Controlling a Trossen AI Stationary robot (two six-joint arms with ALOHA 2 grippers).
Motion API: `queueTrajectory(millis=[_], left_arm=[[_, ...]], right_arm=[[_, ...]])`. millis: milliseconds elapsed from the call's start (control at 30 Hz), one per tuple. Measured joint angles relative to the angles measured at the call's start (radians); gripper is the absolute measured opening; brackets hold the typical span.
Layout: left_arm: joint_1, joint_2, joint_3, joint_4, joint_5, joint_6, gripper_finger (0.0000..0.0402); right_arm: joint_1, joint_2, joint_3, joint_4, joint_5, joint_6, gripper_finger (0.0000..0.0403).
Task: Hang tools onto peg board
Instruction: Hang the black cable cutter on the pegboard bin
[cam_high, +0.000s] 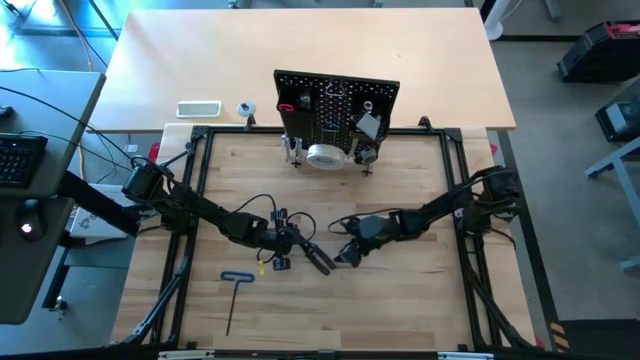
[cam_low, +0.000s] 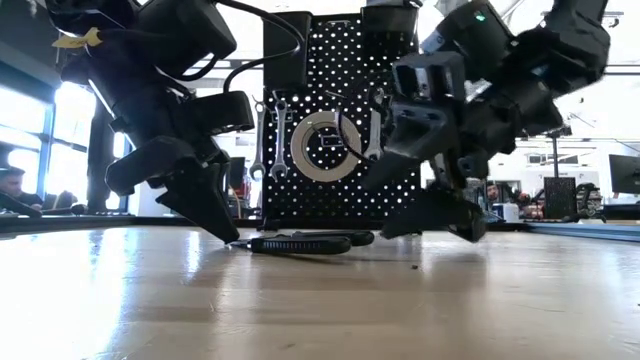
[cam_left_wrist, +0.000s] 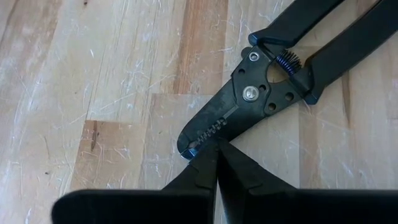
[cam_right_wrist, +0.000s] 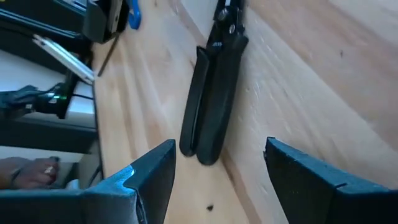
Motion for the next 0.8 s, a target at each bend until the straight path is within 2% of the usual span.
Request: queueTrajectory(millis=[233,300,467,800], left_arm=[[0.0,0.0,0.0,0.0,0.0,0.0,0.0],[0.0,0.0,0.0,0.001,0.001,0.0,0.0],[0.0,0.0,0.0,0.003,0.0,0.0,0.0],[0.0,0.0,0.0,0.023,-0.002,0.008,0.0]], right_arm=[[0.0,0.045,0.12,-0.211,0.023,-0.033,0.024],[0.0,0.074,0.134,-0.216,0.021,-0.019,0.024],[0.012,0.148,0.145,-0.041,-0.015,0.045,0.024],[0.033,0.241,0.337,-0.235,-0.029,0.002,0.0227]])
